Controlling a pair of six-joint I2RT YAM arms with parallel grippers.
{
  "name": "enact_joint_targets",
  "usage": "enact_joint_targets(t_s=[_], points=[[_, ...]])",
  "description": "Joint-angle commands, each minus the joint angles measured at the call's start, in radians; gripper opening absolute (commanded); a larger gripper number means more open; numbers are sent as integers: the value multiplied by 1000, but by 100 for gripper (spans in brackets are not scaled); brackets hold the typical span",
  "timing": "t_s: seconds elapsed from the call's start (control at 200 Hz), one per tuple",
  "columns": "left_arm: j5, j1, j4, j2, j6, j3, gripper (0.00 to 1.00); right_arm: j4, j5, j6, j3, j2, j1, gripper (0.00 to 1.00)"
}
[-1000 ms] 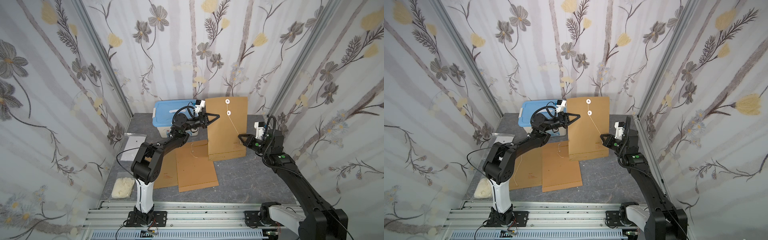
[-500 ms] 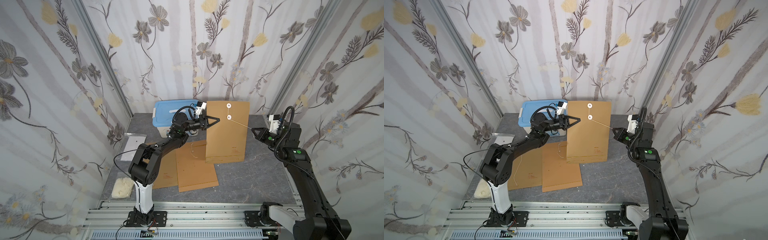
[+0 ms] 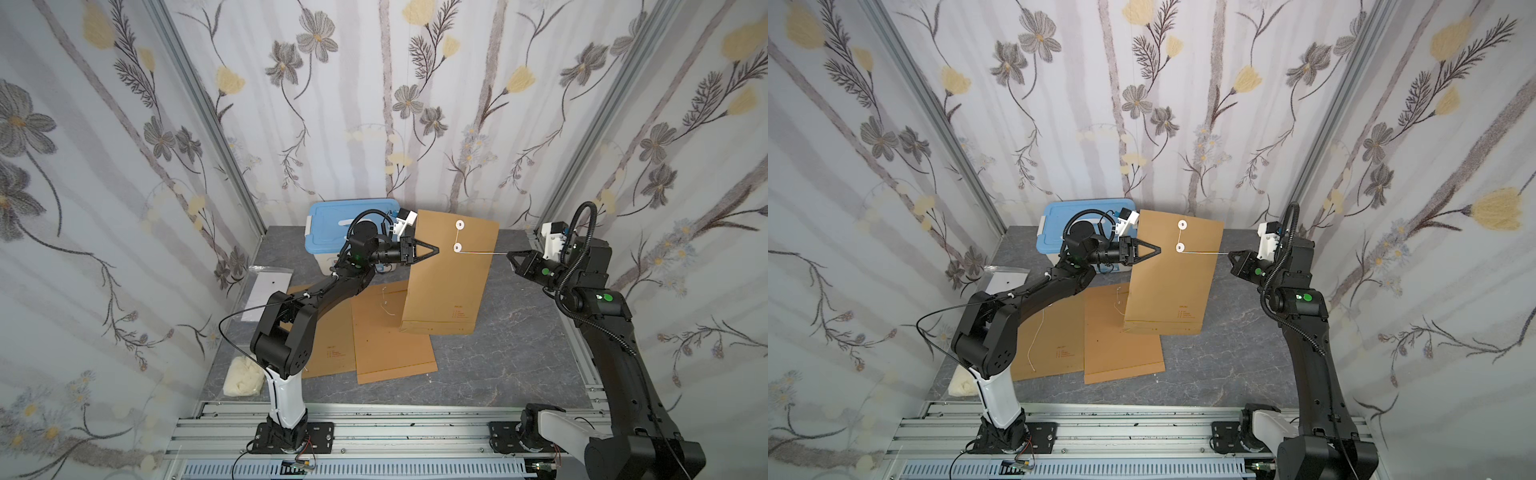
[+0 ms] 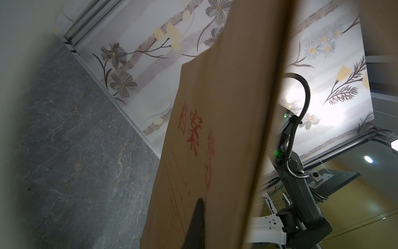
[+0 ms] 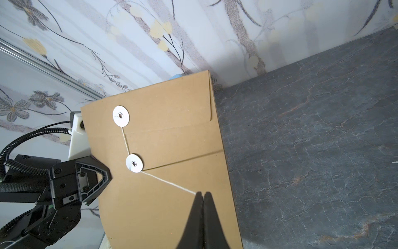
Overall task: Close the mouth of the file bag
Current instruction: Close the file bag.
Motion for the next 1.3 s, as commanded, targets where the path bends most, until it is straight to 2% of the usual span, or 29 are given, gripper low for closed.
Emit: enact_joint_targets(t_s=[0.0,0.115,0.435,0.495,0.58,0.859,0.999,1.134,1.299], points=[[41,-7,-36,-19,60,14,0,-10,10,-36,36,24,0,0],[61,-17,-23,-33,69,12,0,-16,16,-44,57,47,-3,0],[98,-38,-176,-70,183,42,0,-85,18,-83,131,66,-25,0],[94,-41,-244,-74,231,54,0,-89,10,-88,133,68,-33,0],[89,-50,-432,-77,349,103,0,-95,11,-92,131,68,-39,0],[98,-77,-707,-60,528,192,0,-60,4,-73,118,68,-40,0],[93,-86,-758,-34,549,228,0,-47,-3,-61,117,67,-40,0],[77,-105,-891,11,603,301,0,-29,-12,-48,107,71,-38,0],[74,-127,-923,43,618,333,0,17,-39,-16,68,82,-33,0]])
